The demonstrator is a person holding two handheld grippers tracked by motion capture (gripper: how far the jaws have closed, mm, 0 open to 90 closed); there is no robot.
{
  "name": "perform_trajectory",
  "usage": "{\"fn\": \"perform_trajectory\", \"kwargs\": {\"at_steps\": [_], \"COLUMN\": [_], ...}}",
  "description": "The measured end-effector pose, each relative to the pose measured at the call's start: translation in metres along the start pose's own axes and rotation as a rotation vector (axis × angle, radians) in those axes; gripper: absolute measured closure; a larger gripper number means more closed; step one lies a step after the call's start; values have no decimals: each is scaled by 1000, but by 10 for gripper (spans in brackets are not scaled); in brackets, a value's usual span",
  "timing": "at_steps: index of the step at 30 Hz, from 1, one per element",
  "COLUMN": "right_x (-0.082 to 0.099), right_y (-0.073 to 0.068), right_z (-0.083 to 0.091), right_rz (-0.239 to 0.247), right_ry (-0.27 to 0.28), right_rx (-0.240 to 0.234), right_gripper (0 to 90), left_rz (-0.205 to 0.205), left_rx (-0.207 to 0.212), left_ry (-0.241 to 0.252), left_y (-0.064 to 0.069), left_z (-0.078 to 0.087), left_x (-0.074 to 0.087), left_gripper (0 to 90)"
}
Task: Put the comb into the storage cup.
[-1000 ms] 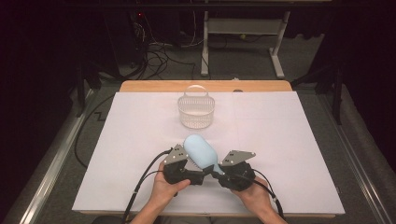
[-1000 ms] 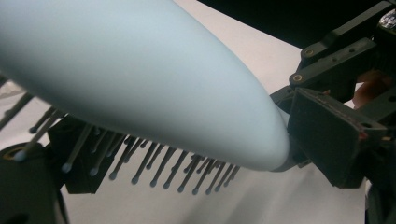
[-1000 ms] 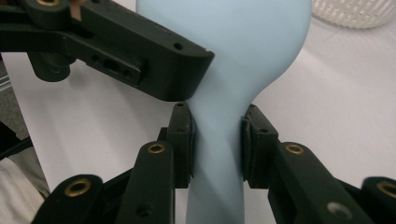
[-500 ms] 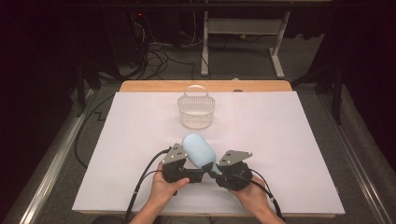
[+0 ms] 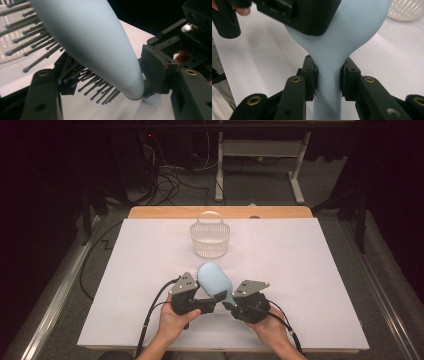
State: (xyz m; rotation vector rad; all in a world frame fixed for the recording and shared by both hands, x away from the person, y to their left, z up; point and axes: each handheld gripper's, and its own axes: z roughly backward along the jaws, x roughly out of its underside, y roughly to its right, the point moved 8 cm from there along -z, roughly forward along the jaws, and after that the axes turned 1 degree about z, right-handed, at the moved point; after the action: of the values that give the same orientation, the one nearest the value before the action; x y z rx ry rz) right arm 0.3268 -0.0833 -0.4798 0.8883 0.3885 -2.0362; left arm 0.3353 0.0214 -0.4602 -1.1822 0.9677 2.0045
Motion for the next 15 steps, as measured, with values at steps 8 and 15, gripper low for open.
{"fn": "perform_trajectory", "kwargs": {"at_steps": [8, 15], "right_x": [-3, -6], "right_y": [0, -1], "right_z": [1, 2], "right_rz": [8, 17], "right_ry": [9, 19], "right_rx": [-2, -4], "right_gripper": [703, 700], "left_rz": [44, 77], "left_rx": [36, 75], "left_ry": [25, 50], "left_y": [1, 3], "left_z": [5, 11], "left_x": [-6, -11], "left_gripper": [427, 475]}}
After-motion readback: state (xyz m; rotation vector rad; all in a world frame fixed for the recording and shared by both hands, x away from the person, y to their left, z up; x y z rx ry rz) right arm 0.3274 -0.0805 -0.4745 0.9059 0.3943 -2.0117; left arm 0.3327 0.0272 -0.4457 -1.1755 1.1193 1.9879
